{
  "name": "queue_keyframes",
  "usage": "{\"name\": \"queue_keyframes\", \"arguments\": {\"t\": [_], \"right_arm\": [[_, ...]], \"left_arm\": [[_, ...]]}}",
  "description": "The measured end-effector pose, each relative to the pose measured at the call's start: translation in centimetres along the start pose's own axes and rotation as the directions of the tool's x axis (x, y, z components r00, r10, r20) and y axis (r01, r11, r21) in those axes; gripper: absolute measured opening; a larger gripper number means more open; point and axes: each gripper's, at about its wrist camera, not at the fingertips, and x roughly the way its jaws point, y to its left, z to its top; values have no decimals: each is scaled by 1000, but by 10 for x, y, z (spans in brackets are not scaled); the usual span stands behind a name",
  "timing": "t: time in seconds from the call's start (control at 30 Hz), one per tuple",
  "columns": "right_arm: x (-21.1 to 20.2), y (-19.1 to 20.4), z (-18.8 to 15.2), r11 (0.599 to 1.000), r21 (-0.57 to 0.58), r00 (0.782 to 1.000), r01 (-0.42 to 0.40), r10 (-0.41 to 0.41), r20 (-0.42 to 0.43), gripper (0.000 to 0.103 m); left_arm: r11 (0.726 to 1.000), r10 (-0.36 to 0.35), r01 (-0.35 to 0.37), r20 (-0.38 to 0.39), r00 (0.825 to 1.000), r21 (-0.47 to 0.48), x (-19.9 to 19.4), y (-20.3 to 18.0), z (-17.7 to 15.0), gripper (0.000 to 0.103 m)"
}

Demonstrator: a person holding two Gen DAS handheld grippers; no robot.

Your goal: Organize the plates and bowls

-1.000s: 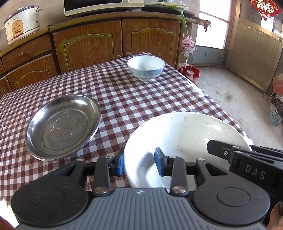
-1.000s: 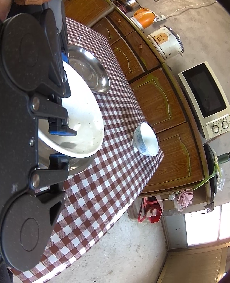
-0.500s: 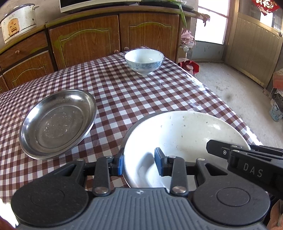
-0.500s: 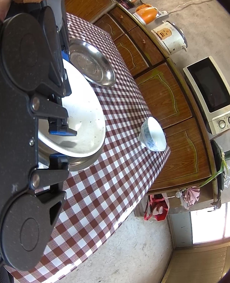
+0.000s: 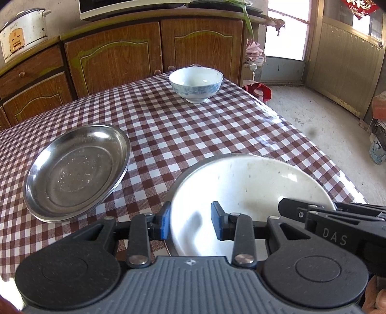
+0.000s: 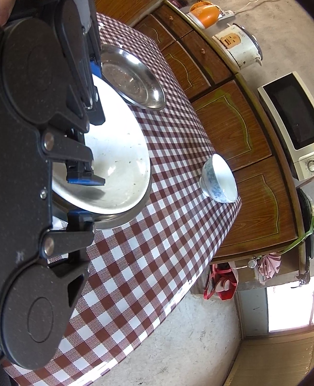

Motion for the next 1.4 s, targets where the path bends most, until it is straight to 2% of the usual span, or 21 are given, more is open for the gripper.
{"name": "queue_keyframes", "arguments": {"t": [0.07, 0.17, 0.5, 0.67, 0.73, 0.87, 1.13, 1.27, 1.4], "right_arm": [[2, 0, 0, 1000, -2, 1000, 0, 0, -6, 26], [2, 2, -1, 1000, -15, 1000, 6, -6, 3, 26], [1, 3, -1, 999, -35, 1000, 16, -16, -3, 27], [-10, 3, 4, 999, -40, 999, 28, -27, 26, 30], [-17, 3, 6, 997, -51, 997, 50, -48, 54, 34], [-30, 1, 10, 994, -66, 992, 88, -81, 97, 34], [-36, 2, -10, 981, -96, 984, 170, -163, 74, 34], [-28, 5, -17, 983, -104, 988, 154, -151, 37, 34], [-27, 9, -15, 983, -115, 990, 141, -138, 34, 34]], "left_arm": [[1000, -29, 29, -4, 1000, 8, 0, -3, 0, 35], [999, -31, 30, 13, 999, 35, -2, -10, -2, 35], [999, -18, 18, 13, 1000, -36, -9, 9, 1, 35], [998, -13, 13, 12, 1000, -58, -14, 15, 1, 35], [998, -10, 11, 17, 1000, -64, -16, 16, 1, 35], [997, -11, 12, 21, 1000, -76, -20, 20, 1, 36], [996, 0, 2, 28, 1000, -91, -25, 27, -2, 38], [995, 1, 1, 17, 1000, -102, -23, 29, -2, 38], [994, 13, -10, 24, 1000, -107, -26, 30, 1, 44]]}}
